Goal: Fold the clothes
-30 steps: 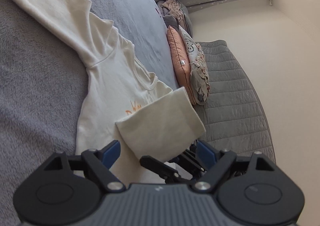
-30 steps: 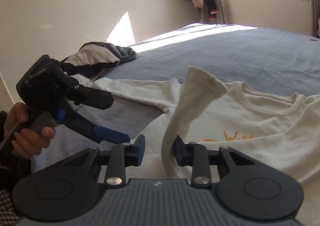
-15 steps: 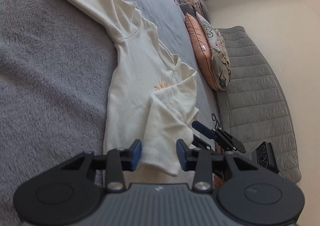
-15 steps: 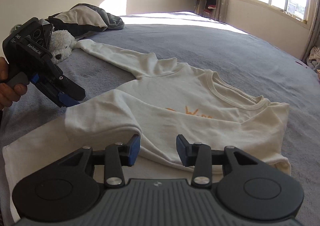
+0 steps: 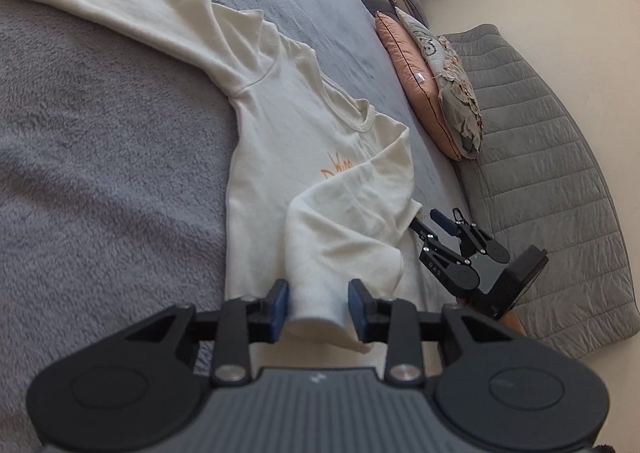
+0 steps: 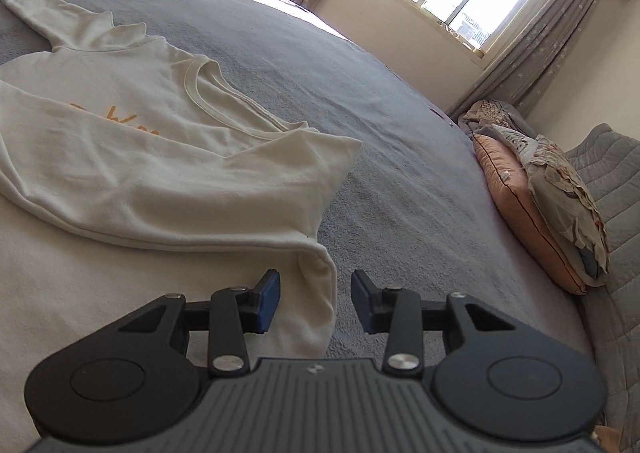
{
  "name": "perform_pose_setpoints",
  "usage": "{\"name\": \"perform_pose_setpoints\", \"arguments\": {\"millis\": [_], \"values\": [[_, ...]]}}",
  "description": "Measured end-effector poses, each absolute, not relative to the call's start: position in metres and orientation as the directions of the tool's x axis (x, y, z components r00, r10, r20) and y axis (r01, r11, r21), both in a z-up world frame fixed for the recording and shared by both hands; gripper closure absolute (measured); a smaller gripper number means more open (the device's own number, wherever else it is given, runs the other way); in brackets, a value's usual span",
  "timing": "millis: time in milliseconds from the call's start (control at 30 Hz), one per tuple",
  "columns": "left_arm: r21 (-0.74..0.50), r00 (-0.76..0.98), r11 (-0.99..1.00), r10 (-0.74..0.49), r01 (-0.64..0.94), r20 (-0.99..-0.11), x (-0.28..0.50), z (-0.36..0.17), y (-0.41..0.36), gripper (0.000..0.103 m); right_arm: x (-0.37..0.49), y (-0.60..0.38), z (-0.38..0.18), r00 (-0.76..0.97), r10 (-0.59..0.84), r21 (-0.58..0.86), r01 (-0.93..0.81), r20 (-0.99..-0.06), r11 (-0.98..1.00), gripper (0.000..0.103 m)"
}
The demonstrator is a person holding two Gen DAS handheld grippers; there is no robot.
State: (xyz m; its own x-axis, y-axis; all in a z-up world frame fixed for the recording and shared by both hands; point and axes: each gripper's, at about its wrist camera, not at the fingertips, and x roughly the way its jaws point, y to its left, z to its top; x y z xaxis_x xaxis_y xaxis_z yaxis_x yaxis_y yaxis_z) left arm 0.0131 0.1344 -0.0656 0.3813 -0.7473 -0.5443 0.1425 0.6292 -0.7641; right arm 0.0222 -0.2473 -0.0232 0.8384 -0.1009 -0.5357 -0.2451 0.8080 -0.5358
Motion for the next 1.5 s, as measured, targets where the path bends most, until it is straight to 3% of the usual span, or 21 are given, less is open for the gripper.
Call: {"name": "perform_pose_setpoints", "arguments": {"millis": [33, 67, 233, 300, 367, 400, 567, 667, 833, 900, 967, 1233, 1400, 1500], "values": [[-0.749, 0.391, 0.643, -0.737, 0.157, -0.551, 0.014, -0.063, 0.134, 0.047, 0.023, -0.246, -0.025, 0.846, -0.109, -0.555, -0.24, -0.522, 0.796, 0.062], [-0.737, 0.406, 0.653, -0.729, 0.174, -0.55, 0.014, -0.06, 0.135, 0.045, 0.024, -0.245, -0.026, 0.853, -0.115, -0.571, -0.235, -0.508, 0.787, 0.062], [-0.726, 0.384, 0.651, -0.743, 0.224, -0.548, 0.021, -0.058, 0.131, 0.045, 0.025, -0.243, -0.029, 0.883, -0.119, -0.621, -0.217, -0.454, 0.753, 0.063], [-0.721, 0.347, 0.655, -0.745, 0.226, -0.569, 0.023, -0.064, 0.121, 0.053, 0.025, -0.241, -0.032, 0.891, -0.116, -0.642, -0.221, -0.439, 0.734, 0.07], [-0.684, 0.327, 0.682, -0.728, 0.258, -0.602, 0.022, -0.065, 0.111, 0.088, 0.025, -0.241, -0.033, 0.893, -0.109, -0.645, -0.226, -0.436, 0.73, 0.081], [-0.661, 0.319, 0.697, -0.716, 0.278, -0.622, 0.02, -0.064, 0.106, 0.096, 0.025, -0.241, -0.033, 0.893, -0.105, -0.641, -0.229, -0.438, 0.733, 0.094], [-0.576, 0.306, 0.72, -0.689, 0.387, -0.657, 0.011, -0.043, 0.095, 0.098, 0.032, -0.262, -0.014, 0.892, -0.129, -0.541, -0.143, -0.434, 0.829, 0.095], [-0.518, 0.29, 0.746, -0.651, 0.42, -0.702, 0.01, -0.041, 0.089, 0.098, 0.037, -0.274, -0.015, 0.864, -0.113, -0.474, -0.155, -0.49, 0.867, 0.095], [-0.511, 0.256, 0.749, -0.639, 0.423, -0.725, 0.018, -0.047, 0.088, 0.094, 0.039, -0.266, -0.039, 0.828, -0.146, -0.536, -0.207, -0.542, 0.818, 0.094], [-0.499, 0.281, 0.748, -0.641, 0.438, -0.714, 0.018, -0.039, 0.093, 0.083, 0.037, -0.264, -0.035, 0.824, -0.148, -0.542, -0.213, -0.546, 0.813, 0.088], [-0.454, 0.355, 0.751, -0.639, 0.48, -0.682, 0.014, -0.031, 0.096, 0.062, 0.032, -0.271, -0.023, 0.825, -0.134, -0.503, -0.198, -0.549, 0.841, 0.08], [-0.411, 0.371, 0.646, -0.733, 0.643, -0.57, 0.009, -0.028, 0.061, 0.062, 0.017, -0.267, 0.006, 0.847, 0.038, -0.249, -0.198, -0.53, 0.948, 0.077], [-0.288, 0.324, 0.601, -0.704, 0.746, -0.632, -0.01, -0.041, 0.048, 0.06, 0.024, -0.25, -0.014, 0.792, 0.117, -0.17, -0.269, -0.599, 0.948, 0.073], [-0.347, 0.288, 0.59, -0.724, 0.73, -0.627, -0.006, -0.038, 0.067, 0.06, 0.026, -0.25, -0.021, 0.772, 0.128, -0.155, -0.282, -0.622, 0.947, 0.069]]}}
